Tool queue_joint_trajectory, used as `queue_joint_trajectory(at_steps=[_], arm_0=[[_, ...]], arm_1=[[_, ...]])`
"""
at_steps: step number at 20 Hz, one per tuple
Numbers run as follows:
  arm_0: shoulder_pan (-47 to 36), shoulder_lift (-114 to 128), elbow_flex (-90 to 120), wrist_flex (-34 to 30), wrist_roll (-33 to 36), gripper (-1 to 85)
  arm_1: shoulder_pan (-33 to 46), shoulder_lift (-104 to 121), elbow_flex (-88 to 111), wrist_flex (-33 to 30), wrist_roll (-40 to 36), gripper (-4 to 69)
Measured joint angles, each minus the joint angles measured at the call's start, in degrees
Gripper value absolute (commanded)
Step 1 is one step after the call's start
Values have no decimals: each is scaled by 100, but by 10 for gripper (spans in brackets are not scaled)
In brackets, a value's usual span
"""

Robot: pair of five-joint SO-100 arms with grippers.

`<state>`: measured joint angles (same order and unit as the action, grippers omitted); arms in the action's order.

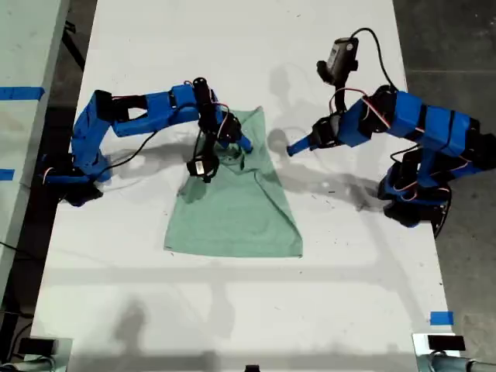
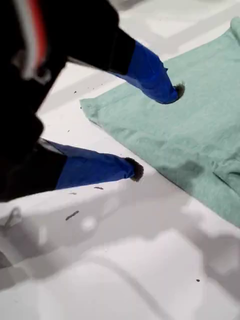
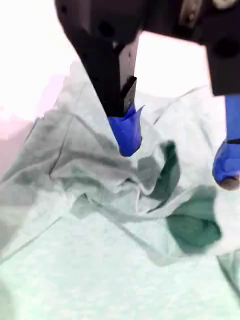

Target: Fold tshirt

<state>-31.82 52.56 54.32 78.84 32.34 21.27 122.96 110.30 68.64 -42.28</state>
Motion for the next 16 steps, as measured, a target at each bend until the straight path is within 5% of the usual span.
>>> queue_joint_trajectory(at_steps=[6,16], arm_0=[[149,2470,1406,589,-88,242],[1969,5836,6478,-633,-2391,236]], arm_1=[[-896,-149,18,0,352,292],[-2435,-1784,18,-149,1617,319]])
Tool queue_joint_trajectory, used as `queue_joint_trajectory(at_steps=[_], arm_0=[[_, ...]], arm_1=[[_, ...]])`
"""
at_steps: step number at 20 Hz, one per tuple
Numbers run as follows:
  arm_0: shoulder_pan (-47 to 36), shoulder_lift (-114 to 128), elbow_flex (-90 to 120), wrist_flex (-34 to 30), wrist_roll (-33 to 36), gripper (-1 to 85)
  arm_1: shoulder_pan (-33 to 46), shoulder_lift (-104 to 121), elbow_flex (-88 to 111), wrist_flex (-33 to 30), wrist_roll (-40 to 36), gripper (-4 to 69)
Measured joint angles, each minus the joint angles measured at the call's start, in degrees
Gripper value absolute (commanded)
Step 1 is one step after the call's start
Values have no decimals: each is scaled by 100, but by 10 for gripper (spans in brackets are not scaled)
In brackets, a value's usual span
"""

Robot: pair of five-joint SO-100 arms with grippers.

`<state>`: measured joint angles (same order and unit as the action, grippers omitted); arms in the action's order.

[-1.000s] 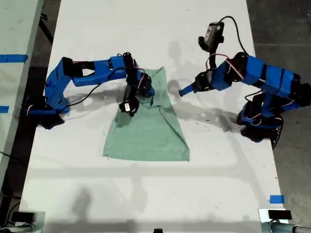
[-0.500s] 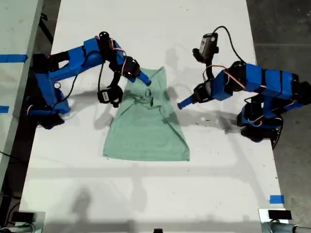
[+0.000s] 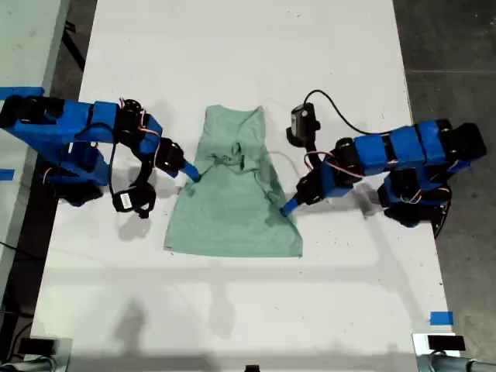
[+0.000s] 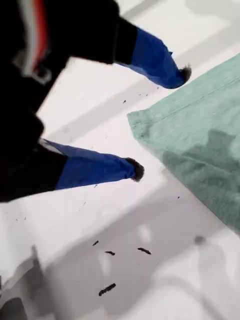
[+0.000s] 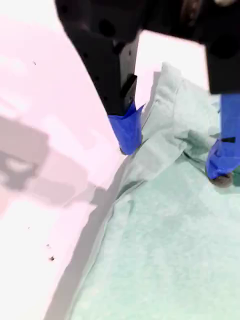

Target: Fold tshirt

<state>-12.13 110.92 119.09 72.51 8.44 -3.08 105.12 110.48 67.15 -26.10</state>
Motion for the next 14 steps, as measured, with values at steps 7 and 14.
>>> queue_joint_trajectory(at_steps=[7,14], arm_0=[[606,9,483,-413,-563,236],[598,18,598,-475,-606,236]], arm_1=[[-765,-791,633,-879,949,244],[-800,-1714,800,-2048,1072,105]])
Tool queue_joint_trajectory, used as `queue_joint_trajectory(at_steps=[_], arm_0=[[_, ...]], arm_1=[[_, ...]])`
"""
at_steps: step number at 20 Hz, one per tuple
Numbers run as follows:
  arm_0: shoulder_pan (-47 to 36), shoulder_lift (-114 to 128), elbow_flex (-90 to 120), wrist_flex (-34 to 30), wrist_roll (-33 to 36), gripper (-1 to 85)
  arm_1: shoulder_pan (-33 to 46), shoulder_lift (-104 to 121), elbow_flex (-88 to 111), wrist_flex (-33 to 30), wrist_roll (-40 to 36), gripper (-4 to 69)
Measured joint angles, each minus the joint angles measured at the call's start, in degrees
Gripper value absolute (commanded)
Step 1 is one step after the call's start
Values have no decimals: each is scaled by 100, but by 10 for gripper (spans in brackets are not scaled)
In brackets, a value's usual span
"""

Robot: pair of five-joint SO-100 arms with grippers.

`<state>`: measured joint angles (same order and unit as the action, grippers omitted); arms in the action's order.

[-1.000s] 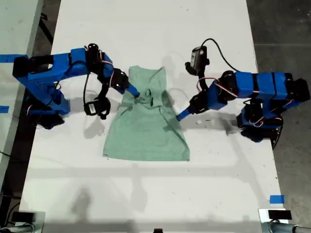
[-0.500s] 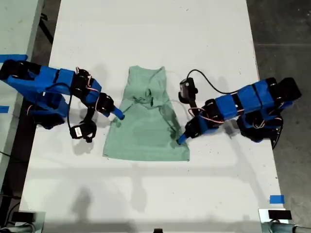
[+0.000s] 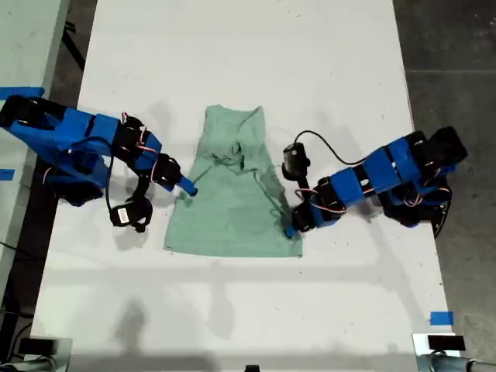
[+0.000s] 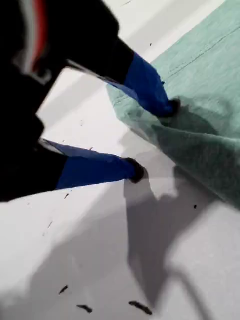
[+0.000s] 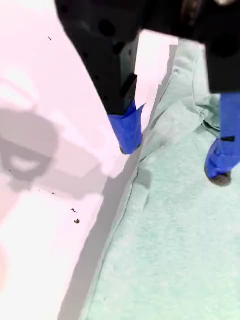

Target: Fold tshirt

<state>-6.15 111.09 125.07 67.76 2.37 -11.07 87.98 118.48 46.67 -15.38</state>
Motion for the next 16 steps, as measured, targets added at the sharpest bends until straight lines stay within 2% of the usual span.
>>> queue_joint_trajectory(at_steps=[1,6,7,12,16], arm_0=[[0,0,9,0,0,235],[18,0,53,-114,0,235],[26,0,53,-141,0,235],[26,0,53,-229,0,235],[53,0,53,-246,0,236]], arm_1=[[0,-88,-26,-97,-9,-8],[0,-167,-141,-132,9,-10],[0,-176,-211,62,-18,-9],[18,492,-721,1802,-316,-9],[229,211,-2197,2558,-677,-9]])
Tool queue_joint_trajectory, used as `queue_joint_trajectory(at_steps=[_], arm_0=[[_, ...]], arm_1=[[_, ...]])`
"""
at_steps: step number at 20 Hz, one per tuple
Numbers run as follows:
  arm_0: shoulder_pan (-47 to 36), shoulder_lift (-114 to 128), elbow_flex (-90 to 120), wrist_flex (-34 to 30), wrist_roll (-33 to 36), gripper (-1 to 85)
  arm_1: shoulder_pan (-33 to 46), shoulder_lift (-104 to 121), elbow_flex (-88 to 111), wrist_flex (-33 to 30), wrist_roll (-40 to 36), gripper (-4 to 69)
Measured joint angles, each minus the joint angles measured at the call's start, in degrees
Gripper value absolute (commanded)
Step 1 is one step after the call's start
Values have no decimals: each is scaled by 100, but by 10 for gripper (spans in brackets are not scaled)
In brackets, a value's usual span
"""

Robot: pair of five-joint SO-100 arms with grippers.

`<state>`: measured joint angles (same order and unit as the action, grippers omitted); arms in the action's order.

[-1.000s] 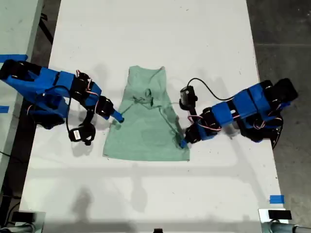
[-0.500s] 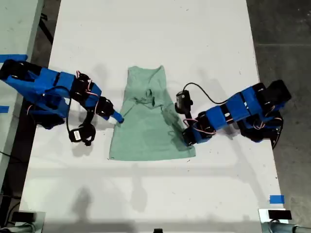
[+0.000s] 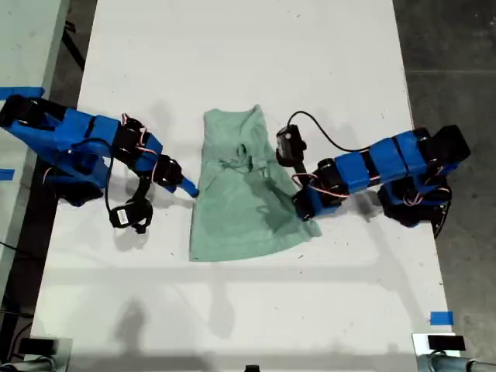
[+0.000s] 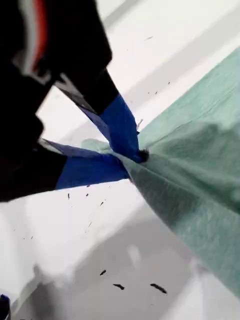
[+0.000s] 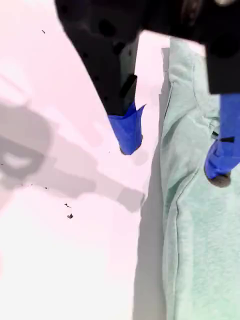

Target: Fold tshirt

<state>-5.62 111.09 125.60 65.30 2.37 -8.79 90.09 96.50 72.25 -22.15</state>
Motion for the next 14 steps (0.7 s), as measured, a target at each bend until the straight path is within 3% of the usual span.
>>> queue_joint_trajectory(at_steps=[7,12,13,14], arm_0=[[26,0,0,-18,0,237],[26,0,0,-18,0,238],[26,0,0,-18,0,238],[26,0,0,-18,0,239]], arm_1=[[193,-2461,-2997,378,-308,-8],[220,-4096,-4236,-35,-501,-3],[220,-4377,-4465,-88,-527,66],[229,-4509,-4614,-167,-545,236]])
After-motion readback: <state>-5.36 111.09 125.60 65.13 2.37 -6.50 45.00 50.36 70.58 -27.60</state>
